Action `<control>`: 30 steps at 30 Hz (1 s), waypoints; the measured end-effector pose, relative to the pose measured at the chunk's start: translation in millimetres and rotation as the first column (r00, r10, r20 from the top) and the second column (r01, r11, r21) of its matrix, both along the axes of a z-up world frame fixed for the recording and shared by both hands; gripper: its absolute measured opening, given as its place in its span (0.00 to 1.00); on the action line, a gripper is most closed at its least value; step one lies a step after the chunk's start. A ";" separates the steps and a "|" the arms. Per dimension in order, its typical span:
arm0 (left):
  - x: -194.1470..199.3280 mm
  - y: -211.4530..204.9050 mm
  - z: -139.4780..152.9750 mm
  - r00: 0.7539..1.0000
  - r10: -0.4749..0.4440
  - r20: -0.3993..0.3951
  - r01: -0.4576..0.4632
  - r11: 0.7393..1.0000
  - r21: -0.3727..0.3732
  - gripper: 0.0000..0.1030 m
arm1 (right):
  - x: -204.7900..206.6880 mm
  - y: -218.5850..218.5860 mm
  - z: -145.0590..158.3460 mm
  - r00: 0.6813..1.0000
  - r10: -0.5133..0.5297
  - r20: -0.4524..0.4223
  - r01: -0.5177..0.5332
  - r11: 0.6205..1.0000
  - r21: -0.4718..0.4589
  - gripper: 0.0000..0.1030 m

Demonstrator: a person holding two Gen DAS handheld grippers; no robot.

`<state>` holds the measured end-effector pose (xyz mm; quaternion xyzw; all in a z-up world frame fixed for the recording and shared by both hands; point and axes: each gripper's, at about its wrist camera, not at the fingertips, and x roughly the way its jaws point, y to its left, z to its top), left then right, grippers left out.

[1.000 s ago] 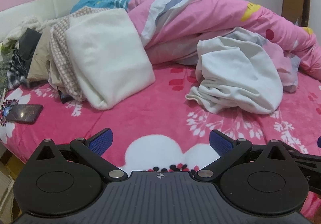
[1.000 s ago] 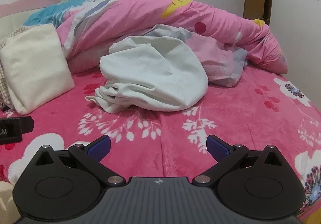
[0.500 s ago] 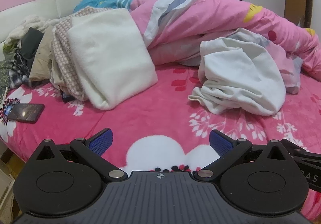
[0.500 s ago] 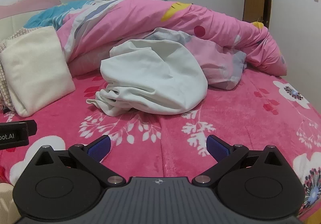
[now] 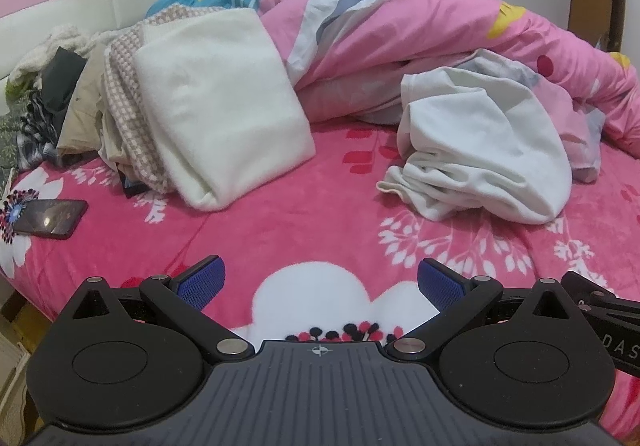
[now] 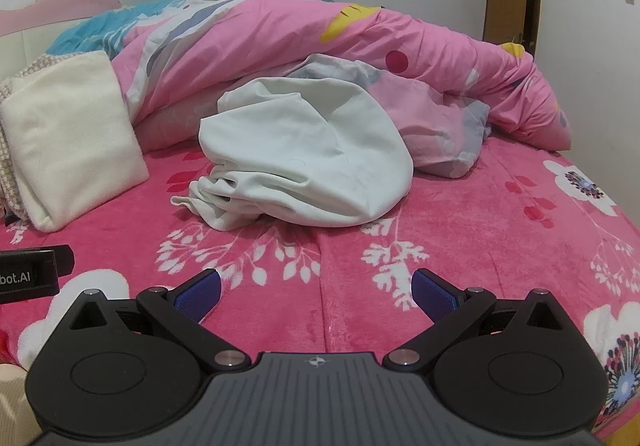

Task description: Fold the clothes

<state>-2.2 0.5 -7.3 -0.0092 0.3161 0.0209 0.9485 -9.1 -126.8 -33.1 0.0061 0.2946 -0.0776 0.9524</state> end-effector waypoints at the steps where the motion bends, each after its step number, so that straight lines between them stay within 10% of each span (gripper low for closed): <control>1: 0.2 0.0 -0.4 1.000 0.000 -0.001 0.000 1.000 0.000 1.00 | -0.1 -0.3 0.0 1.000 0.000 0.000 0.000 1.000 0.000 1.00; 30: 33.3 -16.0 -7.0 0.999 -0.013 -0.040 0.014 0.999 0.049 1.00 | 36.8 -9.4 -11.1 1.000 -0.009 -0.019 0.010 0.999 0.038 1.00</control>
